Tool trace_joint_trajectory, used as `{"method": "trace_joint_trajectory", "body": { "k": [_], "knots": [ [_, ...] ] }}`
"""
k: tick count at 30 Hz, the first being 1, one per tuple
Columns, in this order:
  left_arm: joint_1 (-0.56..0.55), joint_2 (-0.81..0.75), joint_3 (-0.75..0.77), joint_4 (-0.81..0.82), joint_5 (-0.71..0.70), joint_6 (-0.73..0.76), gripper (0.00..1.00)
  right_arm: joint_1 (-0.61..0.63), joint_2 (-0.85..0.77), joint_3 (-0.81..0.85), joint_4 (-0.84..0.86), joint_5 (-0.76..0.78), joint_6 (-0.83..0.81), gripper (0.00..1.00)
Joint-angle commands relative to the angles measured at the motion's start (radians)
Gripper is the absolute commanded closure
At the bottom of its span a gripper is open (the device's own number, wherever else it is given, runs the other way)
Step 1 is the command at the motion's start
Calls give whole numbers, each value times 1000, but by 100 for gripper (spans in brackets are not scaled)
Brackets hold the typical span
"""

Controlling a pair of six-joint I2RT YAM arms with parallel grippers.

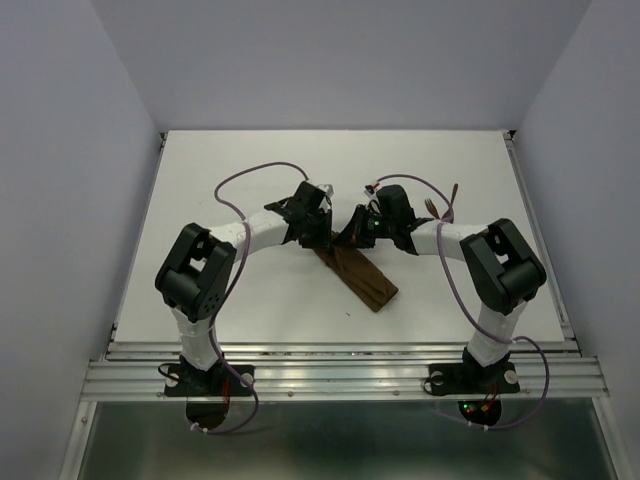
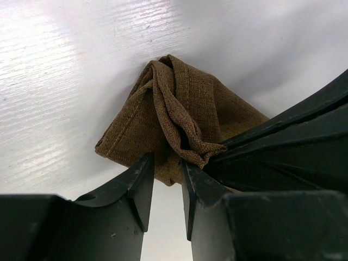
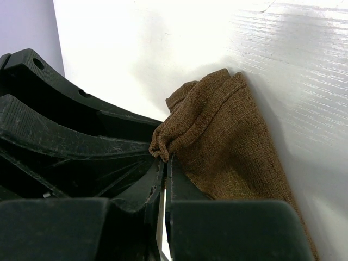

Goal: Fold the napkin into a case and place the utensils inside
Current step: Stuff the top corner of the smaller-rectangle-folded napkin into the folded napkin.

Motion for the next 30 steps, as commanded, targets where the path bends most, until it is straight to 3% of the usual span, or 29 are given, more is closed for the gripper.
{"method": "trace_joint_trajectory", "body": {
  "k": [1,13,16,23,30],
  "knots": [
    [-23,8,49,3,23,36,63,3,2,-1,66,-34,9,99],
    [-36,54,58,-3,-32,28,71,-6,0,-3,73,-51,11,99],
    [-37,55,64,-14,-61,23,76,-6,2,0,73,-53,11,99],
    [-36,65,84,-37,-94,22,100,-6,5,7,72,-62,-2,99],
    [-36,34,72,-36,-88,13,100,-6,3,4,72,-62,-5,99]
  ]
}}
